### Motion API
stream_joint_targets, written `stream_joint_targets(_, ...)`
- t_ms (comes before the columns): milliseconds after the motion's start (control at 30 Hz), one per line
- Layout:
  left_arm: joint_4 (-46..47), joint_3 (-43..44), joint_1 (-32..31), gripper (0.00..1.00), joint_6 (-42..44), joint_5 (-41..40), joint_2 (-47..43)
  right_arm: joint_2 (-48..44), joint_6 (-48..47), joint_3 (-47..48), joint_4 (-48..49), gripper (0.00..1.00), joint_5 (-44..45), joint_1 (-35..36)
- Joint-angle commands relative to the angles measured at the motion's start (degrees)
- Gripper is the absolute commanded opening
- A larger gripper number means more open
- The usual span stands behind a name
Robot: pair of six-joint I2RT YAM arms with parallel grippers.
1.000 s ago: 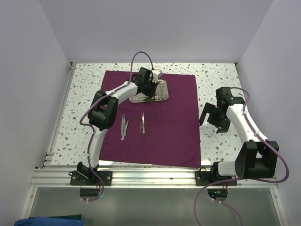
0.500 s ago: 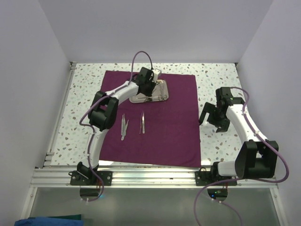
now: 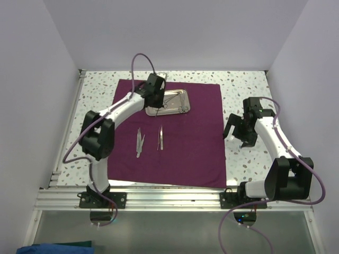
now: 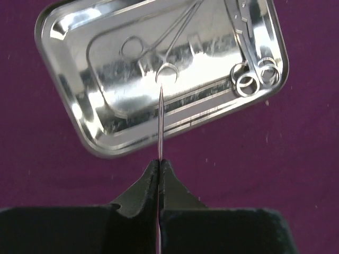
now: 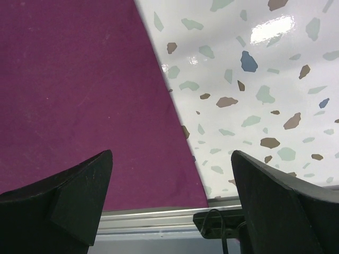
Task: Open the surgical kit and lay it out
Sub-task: Pick up the medical item from the container, then place the medical item in the surgical kit.
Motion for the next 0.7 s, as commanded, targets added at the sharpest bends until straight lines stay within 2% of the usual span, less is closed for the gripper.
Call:
stream_joint_targets(0,2.7,-10.9,-1.9,0.0,-8.5,-5.8,-12.0,0.6,-1.3,2.1,1.4,0.98,-1.6,0.2)
stream_joint_targets(33,3.7,-16.3,-2.6,0.0,-10.2,-6.4,-13.9,0.6,-1.4,2.2,1.5,0.98,-1.6,0.2)
stream_joint_targets(133,5.7,-25.4,-5.5,0.0,-14.1,-8.8,-19.7,1.0,-1.7,1.8,2.0,0.98,-1.9,0.2)
stream_joint_targets(267,7.9,-32.2,-8.4,0.0,-17.3,-9.8,-22.7,1.1,-1.4,1.1,2.5,0.98,-2.7,0.2)
stream_joint_targets(567,10.5,-34.5,-8.8,0.01,-19.3,-7.2,-19.2,-0.1,-1.7,-0.4,2.4,0.98,-3.3,0.2)
stream_joint_targets(600,10.4,-34.2,-8.9,0.04,-19.4,-6.6,-18.1,-0.1,-1.7,-0.5,2.3,0.98,-3.1,0.2)
stream_joint_targets(633,10.5,-33.7,-9.0,0.13,-19.4,-5.7,-17.6,-0.4,-1.7,-0.8,2.3,0.98,-3.0,0.2)
stream_joint_targets(667,10.3,-33.4,-9.1,0.18,-19.3,-5.5,-17.6,-0.6,-1.7,-0.9,2.3,0.98,-3.0,0.2)
